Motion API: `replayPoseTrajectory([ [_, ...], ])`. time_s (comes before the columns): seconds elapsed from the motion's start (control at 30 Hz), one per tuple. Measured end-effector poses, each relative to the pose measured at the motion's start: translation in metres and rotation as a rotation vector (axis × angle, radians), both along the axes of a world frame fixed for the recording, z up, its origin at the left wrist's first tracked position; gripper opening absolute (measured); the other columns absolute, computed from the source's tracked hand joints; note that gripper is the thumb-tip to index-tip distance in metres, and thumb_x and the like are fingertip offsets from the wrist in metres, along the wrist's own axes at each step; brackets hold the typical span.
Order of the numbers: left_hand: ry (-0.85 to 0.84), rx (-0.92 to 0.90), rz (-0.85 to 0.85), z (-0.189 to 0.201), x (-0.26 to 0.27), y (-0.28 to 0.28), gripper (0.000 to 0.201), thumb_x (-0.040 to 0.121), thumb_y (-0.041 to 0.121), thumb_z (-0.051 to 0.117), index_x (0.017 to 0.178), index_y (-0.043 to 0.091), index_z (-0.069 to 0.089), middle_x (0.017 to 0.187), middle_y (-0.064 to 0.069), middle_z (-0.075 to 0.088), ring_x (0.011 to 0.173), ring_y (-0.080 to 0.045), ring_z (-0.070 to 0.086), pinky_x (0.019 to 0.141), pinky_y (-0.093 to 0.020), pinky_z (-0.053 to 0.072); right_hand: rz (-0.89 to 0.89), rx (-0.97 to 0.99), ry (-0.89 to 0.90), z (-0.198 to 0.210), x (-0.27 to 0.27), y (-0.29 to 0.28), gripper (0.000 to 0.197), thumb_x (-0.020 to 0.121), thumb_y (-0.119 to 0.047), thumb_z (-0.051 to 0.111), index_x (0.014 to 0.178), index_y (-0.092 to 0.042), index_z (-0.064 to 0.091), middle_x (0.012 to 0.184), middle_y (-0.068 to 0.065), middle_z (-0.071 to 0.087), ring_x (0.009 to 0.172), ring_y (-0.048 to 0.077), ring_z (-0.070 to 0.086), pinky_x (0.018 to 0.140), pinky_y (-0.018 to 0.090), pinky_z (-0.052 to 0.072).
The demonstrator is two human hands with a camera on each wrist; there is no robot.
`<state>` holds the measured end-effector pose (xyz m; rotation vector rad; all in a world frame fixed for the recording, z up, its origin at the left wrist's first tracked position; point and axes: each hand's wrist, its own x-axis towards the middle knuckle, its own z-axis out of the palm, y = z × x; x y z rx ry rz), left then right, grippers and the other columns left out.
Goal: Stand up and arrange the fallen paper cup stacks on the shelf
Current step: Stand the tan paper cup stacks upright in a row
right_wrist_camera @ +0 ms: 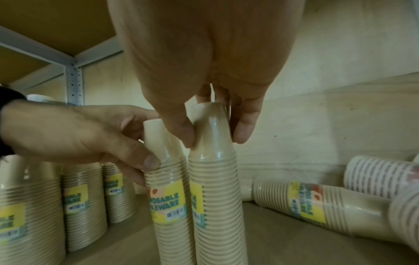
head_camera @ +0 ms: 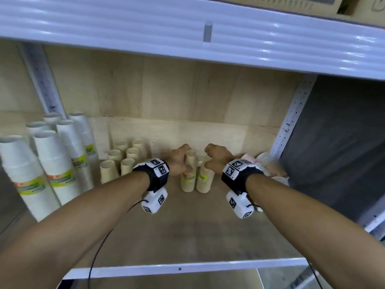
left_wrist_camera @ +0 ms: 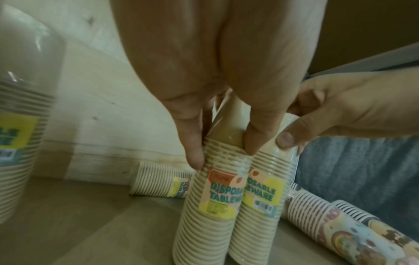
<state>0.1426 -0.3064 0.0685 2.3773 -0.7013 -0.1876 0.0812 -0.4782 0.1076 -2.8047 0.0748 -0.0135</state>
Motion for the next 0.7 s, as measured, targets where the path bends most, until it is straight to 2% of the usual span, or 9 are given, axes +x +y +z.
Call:
replayPoseTrajectory([
  [0.23,0.005,0.008,0.025,-0.001,-0.001,0.008,0.047,0.078,0.017,0.075,0.113,0.021,0.044,0.100,-0.004,0.063,0.091,-0.024,0.061,0.073,-0.034,0.052,0.014,0.012,-0.007,-0.003,0.004,0.017,0.043,0.080,-0.014,0.064,0.122,-0.012,0.054,0.117,0.009,0.063,0.107,0.027,0.060,0.087,0.040,0.055],
  [0.3,-0.002,-0.018,0.042,0.000,-0.001,0.007,0.052,0.078,0.020,0.076,0.121,0.022,0.046,0.106,-0.003,0.062,0.093,-0.023,0.061,0.079,-0.036,0.054,-0.003,0.030,-0.020,-0.003,0.003,0.017,0.043,0.082,-0.018,0.064,0.122,-0.011,0.053,0.112,0.008,0.065,0.104,0.026,0.061,0.085,0.039,0.054],
  [0.37,-0.023,-0.057,0.071,0.003,-0.001,0.003,0.053,0.079,0.023,0.077,0.124,0.020,0.049,0.104,-0.002,0.061,0.093,-0.022,0.060,0.080,-0.032,0.051,-0.039,0.035,-0.037,-0.001,0.003,0.016,0.045,0.082,-0.027,0.063,0.123,-0.014,0.052,0.109,0.008,0.066,0.101,0.025,0.061,0.082,0.037,0.053],
  [0.47,-0.048,-0.090,0.101,0.006,-0.001,0.000,0.043,0.081,0.030,0.075,0.118,0.019,0.055,0.097,-0.003,0.064,0.089,-0.022,0.061,0.075,-0.027,0.047,-0.115,0.033,-0.040,0.002,0.000,0.015,0.049,0.079,-0.040,0.063,0.121,-0.017,0.053,0.112,0.005,0.061,0.100,0.025,0.060,0.077,0.033,0.051],
  [0.6,-0.073,-0.071,0.133,0.011,0.000,-0.004,0.043,0.082,0.044,0.072,0.116,0.022,0.058,0.097,-0.002,0.065,0.089,-0.022,0.062,0.075,-0.030,0.048,-0.150,-0.001,-0.008,0.005,-0.003,0.012,0.050,0.080,-0.045,0.060,0.120,-0.016,0.053,0.115,0.007,0.057,0.100,0.025,0.058,0.073,0.031,0.045],
  [0.7,-0.079,-0.060,0.142,0.014,-0.001,-0.005,0.037,0.081,0.042,0.072,0.111,0.022,0.061,0.097,-0.002,0.067,0.088,-0.021,0.063,0.076,-0.030,0.051,-0.152,-0.007,-0.009,0.006,-0.004,0.013,0.046,0.077,-0.046,0.062,0.110,-0.015,0.058,0.109,0.007,0.059,0.093,0.024,0.059,0.069,0.030,0.046],
])
